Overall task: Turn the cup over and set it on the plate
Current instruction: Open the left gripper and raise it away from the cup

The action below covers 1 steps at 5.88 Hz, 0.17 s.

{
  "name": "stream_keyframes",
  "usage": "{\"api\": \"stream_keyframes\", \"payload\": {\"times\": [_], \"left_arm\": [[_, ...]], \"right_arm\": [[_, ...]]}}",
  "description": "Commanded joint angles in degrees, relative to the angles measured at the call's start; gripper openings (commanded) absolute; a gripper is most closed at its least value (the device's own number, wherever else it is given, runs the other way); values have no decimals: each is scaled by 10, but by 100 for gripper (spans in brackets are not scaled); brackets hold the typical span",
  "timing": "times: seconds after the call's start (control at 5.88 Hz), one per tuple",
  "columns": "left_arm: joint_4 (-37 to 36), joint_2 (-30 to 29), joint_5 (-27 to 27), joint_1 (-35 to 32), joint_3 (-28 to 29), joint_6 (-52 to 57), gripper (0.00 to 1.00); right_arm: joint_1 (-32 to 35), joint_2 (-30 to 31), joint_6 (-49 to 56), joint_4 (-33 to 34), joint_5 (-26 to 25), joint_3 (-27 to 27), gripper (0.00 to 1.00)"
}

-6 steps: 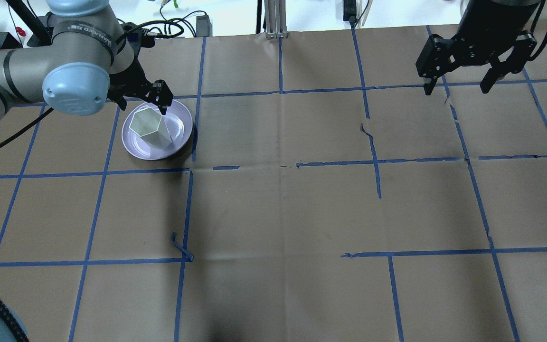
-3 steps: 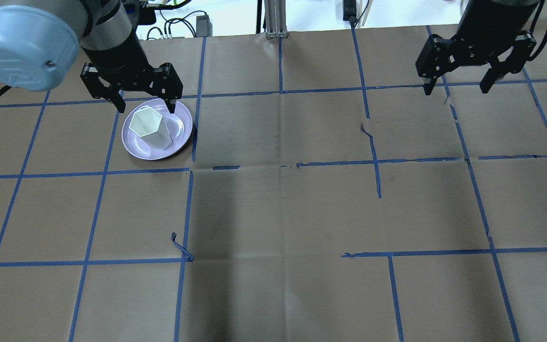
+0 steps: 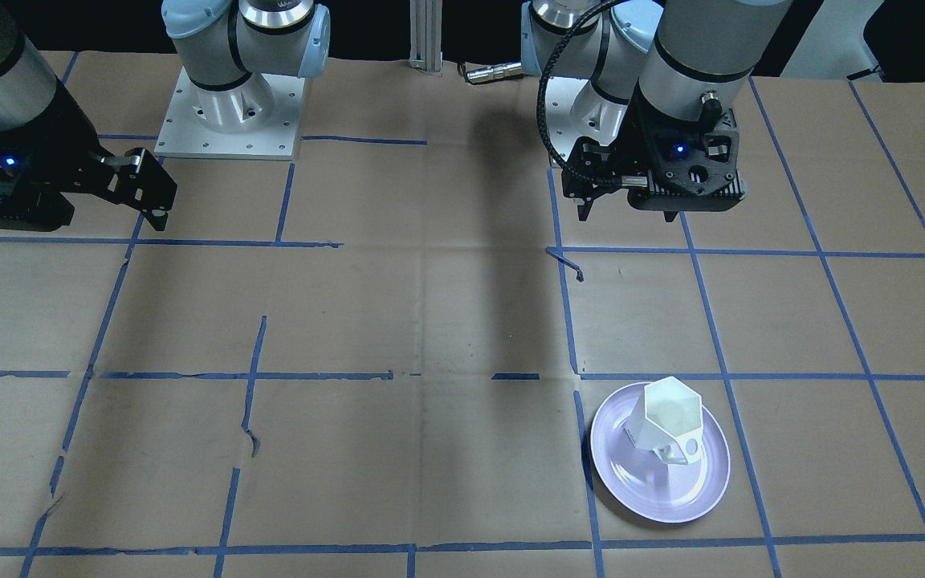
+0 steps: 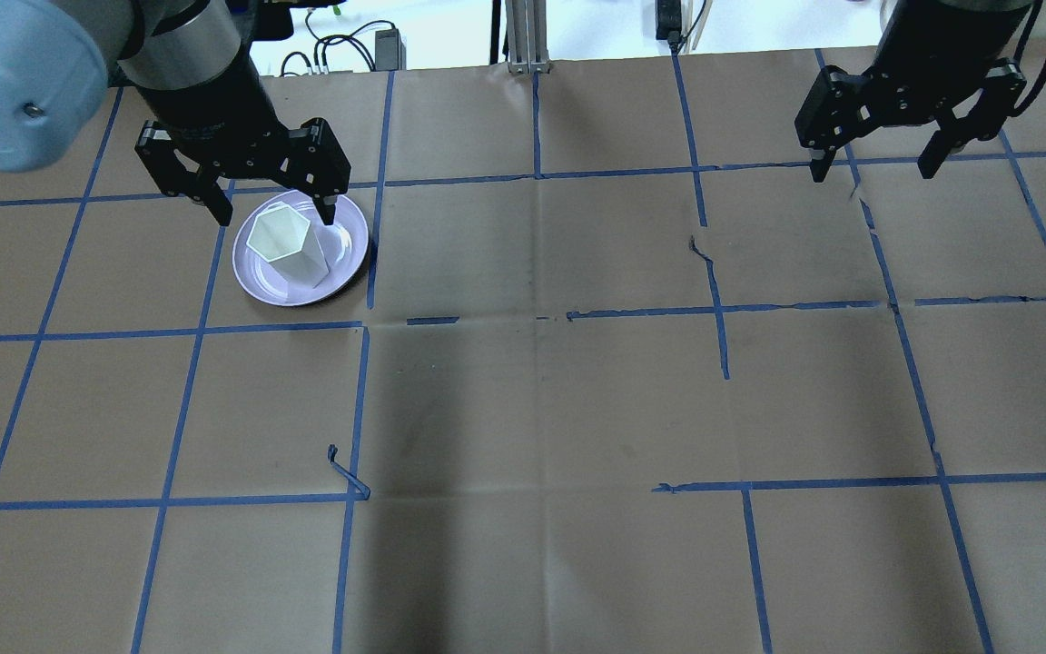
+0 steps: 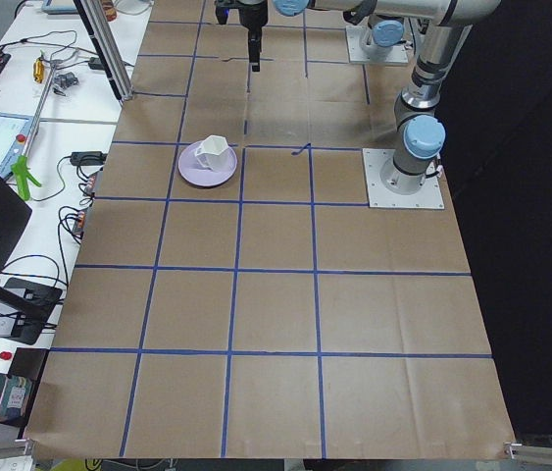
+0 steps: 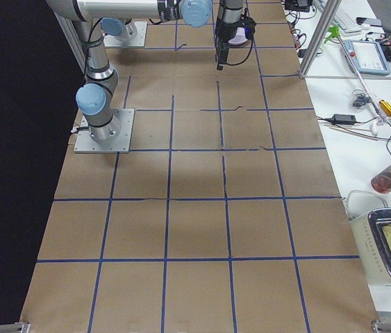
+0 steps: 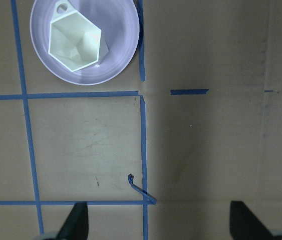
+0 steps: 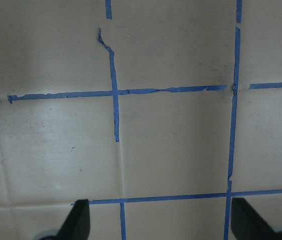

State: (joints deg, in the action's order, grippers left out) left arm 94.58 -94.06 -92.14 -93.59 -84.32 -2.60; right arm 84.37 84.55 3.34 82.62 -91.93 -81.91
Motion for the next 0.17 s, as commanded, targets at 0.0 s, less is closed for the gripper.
{"api": "stream_keyframes", "payload": {"times": [0.0], "left_arm": [[1, 1, 1, 2, 0, 1, 100]], "right_arm": [[0, 0, 0, 0, 0, 0, 100]]}}
